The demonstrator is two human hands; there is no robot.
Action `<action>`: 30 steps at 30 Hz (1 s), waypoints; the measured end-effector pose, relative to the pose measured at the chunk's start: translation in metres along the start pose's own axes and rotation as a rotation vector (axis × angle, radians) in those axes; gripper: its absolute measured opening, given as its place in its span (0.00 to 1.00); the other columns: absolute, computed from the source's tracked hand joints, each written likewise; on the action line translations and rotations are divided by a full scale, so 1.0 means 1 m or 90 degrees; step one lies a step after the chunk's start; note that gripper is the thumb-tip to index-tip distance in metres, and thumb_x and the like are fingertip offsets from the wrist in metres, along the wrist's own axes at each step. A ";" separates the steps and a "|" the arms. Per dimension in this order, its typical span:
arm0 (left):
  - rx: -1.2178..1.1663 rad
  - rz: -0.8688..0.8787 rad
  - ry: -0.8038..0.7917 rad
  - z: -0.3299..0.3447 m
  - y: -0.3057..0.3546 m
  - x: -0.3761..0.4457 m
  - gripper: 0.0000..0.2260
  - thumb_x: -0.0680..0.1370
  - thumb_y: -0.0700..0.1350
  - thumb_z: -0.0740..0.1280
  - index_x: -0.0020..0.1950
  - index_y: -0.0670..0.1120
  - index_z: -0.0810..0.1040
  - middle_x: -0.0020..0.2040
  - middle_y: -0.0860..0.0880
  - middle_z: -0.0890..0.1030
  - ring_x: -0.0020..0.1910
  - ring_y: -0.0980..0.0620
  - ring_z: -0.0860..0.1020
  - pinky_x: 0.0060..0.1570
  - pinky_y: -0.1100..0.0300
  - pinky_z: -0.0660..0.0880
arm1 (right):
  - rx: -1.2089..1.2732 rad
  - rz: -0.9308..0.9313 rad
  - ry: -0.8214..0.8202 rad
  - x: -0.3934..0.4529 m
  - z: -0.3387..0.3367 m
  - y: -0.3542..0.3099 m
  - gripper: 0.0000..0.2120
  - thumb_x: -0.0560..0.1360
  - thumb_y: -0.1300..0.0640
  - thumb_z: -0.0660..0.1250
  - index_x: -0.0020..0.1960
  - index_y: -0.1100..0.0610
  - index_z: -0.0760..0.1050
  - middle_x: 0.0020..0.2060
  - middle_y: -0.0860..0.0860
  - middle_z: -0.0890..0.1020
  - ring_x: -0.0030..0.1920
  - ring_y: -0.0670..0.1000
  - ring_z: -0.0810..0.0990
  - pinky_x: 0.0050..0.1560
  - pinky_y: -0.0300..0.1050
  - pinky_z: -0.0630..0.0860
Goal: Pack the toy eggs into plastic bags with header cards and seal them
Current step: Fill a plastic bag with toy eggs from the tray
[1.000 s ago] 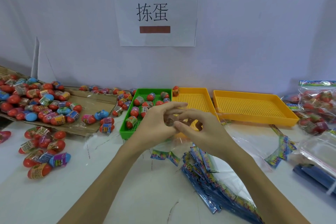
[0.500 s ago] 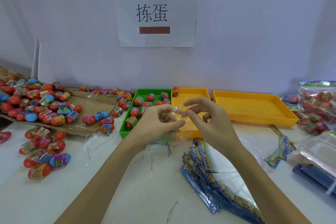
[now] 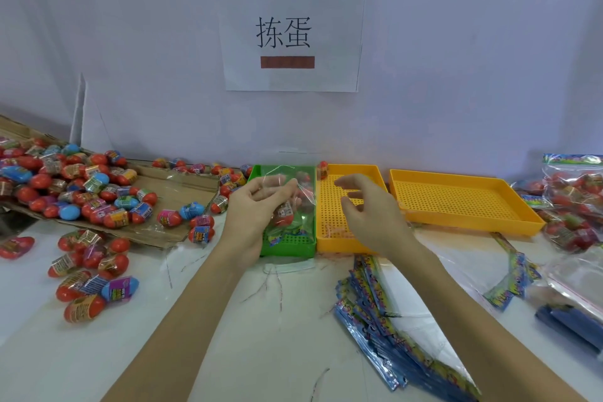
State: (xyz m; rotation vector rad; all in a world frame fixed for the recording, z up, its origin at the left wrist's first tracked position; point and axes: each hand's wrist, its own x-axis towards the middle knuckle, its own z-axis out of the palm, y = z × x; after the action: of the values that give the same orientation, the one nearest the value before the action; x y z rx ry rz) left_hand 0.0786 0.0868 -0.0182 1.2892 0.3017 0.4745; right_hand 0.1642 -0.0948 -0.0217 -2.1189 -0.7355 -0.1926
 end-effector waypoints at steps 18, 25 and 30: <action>0.063 0.020 -0.031 0.003 -0.007 0.005 0.14 0.81 0.51 0.71 0.61 0.43 0.81 0.54 0.41 0.87 0.49 0.42 0.86 0.50 0.51 0.85 | -0.319 -0.031 -0.014 0.101 0.053 0.034 0.10 0.81 0.67 0.65 0.62 0.61 0.77 0.62 0.57 0.75 0.63 0.57 0.74 0.61 0.48 0.75; 0.108 -0.049 -0.082 0.010 -0.006 -0.002 0.16 0.84 0.57 0.64 0.63 0.46 0.77 0.51 0.45 0.87 0.35 0.53 0.85 0.35 0.65 0.80 | -0.190 -0.026 -0.038 0.092 0.037 0.043 0.11 0.80 0.63 0.68 0.62 0.58 0.74 0.57 0.57 0.82 0.58 0.57 0.80 0.57 0.51 0.80; 0.126 -0.028 -0.127 0.007 -0.004 -0.003 0.20 0.79 0.57 0.71 0.62 0.44 0.78 0.48 0.46 0.88 0.34 0.50 0.84 0.39 0.61 0.82 | 0.093 0.018 0.102 0.063 0.011 0.029 0.06 0.83 0.55 0.67 0.59 0.52 0.75 0.51 0.51 0.84 0.48 0.47 0.82 0.42 0.35 0.78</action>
State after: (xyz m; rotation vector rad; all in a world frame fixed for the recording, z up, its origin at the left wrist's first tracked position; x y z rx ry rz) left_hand 0.0800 0.0791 -0.0210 1.5068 0.2120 0.2803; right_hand 0.2306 -0.0718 -0.0243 -1.9492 -0.6067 -0.2820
